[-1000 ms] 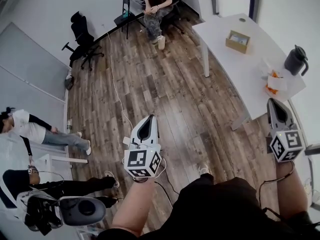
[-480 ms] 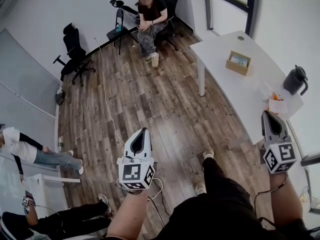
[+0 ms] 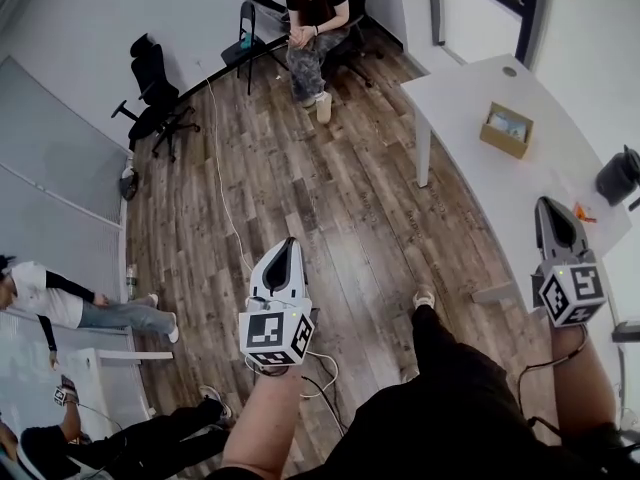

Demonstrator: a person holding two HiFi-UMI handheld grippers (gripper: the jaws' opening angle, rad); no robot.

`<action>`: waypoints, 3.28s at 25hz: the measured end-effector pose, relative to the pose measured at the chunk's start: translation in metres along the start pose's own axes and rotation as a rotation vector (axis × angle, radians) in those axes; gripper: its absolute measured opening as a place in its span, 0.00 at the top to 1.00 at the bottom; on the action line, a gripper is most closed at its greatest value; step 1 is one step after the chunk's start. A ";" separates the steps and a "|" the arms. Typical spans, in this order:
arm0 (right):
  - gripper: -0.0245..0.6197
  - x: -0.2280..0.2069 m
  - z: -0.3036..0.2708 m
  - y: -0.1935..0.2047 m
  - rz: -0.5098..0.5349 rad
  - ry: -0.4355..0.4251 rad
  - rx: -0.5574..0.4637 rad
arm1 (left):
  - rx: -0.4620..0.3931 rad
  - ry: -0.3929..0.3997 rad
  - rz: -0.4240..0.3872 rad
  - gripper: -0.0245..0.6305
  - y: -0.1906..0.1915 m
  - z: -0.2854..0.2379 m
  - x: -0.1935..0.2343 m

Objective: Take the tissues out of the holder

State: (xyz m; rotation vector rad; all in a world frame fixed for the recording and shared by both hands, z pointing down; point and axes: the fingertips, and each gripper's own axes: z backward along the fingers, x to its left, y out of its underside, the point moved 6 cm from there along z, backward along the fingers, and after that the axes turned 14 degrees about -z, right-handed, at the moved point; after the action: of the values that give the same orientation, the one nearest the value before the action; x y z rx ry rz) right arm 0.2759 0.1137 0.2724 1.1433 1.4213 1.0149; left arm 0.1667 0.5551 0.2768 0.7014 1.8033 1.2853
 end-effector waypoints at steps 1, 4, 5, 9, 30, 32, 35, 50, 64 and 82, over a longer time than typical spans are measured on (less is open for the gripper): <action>0.95 -0.003 -0.013 -0.003 -0.007 0.005 0.003 | 0.008 -0.005 0.000 0.96 -0.001 -0.012 0.004; 0.95 -0.017 -0.055 -0.016 -0.028 0.023 0.015 | 0.009 -0.015 0.009 0.96 -0.014 -0.051 0.015; 0.95 -0.022 -0.068 -0.021 -0.026 0.026 0.023 | 0.002 -0.011 0.014 0.96 -0.020 -0.063 0.015; 0.95 -0.050 -0.120 -0.044 -0.044 0.008 0.002 | -0.017 0.012 0.028 0.96 -0.045 -0.117 0.014; 0.95 -0.173 -0.245 -0.070 -0.041 0.232 -0.098 | -0.133 0.288 -0.080 0.96 -0.104 -0.404 -0.034; 0.95 -0.184 -0.249 -0.074 -0.022 0.268 -0.120 | -0.152 0.344 -0.076 0.96 -0.109 -0.436 -0.046; 0.95 -0.196 -0.249 -0.084 -0.013 0.375 -0.176 | -0.195 0.439 -0.098 0.96 -0.124 -0.485 -0.059; 0.95 -0.226 -0.290 -0.066 -0.164 0.695 -0.043 | -0.304 0.874 -0.157 0.96 -0.169 -0.676 -0.145; 0.95 -0.248 -0.325 -0.072 -0.230 0.988 -0.072 | -0.363 1.222 -0.194 0.96 -0.190 -0.780 -0.226; 0.95 -0.277 -0.331 -0.004 -0.376 0.907 0.111 | -0.283 1.210 -0.231 0.96 -0.169 -0.792 -0.280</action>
State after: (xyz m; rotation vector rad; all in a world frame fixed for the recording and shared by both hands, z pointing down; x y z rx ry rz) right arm -0.0392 -0.1649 0.3691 0.4232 2.3159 1.2441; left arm -0.3551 -0.1226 0.3308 -0.6024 2.3802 1.9284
